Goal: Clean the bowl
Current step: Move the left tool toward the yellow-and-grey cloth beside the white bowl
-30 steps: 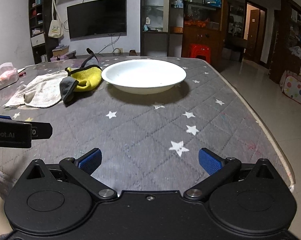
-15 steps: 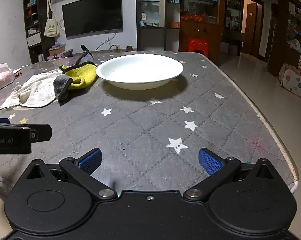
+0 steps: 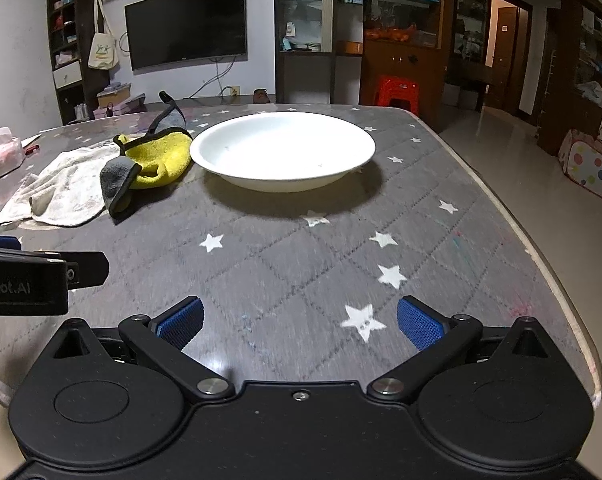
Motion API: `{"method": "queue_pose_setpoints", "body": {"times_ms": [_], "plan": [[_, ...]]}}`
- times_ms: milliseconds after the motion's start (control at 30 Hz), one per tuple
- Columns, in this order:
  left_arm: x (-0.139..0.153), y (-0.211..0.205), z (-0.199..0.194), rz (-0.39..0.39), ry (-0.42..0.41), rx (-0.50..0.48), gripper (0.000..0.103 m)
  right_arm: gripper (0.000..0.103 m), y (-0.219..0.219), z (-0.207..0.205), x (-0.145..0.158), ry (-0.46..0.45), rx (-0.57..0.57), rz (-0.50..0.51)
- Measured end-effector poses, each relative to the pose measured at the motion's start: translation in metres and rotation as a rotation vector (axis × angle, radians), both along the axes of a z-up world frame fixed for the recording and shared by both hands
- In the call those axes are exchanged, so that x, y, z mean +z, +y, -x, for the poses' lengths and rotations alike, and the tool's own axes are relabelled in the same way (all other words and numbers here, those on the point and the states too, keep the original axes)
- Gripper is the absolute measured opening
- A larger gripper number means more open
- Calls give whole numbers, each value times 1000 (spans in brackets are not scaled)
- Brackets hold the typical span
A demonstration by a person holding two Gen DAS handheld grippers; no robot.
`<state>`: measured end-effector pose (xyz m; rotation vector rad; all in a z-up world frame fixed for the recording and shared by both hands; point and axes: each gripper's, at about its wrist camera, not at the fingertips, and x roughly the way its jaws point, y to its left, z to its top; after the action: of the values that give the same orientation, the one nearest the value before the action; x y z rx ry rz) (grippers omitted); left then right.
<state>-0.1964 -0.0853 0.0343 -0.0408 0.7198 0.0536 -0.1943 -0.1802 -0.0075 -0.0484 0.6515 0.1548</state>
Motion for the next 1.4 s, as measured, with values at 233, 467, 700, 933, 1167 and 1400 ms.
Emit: {"method": "queue_pose_setpoints", "body": {"times_ms": [233, 467, 700, 933, 1167, 1400], "plan": [[5, 0, -14, 1, 11, -8, 102, 103, -1, -19, 6, 12, 6, -2], [6, 1, -29, 4, 29, 2, 102, 103, 0, -34, 9, 22, 14, -7], [7, 0, -48, 7, 47, -6, 102, 103, 0, -51, 11, 35, 20, -5], [10, -1, -65, 7, 55, -10, 102, 103, -1, -65, 13, 47, 25, -19], [10, -2, -78, 4, 61, -12, 102, 103, -5, -77, 14, 48, 15, -17], [8, -3, -92, 6, 78, -15, 102, 103, -9, -88, 11, 56, 6, -15]]}}
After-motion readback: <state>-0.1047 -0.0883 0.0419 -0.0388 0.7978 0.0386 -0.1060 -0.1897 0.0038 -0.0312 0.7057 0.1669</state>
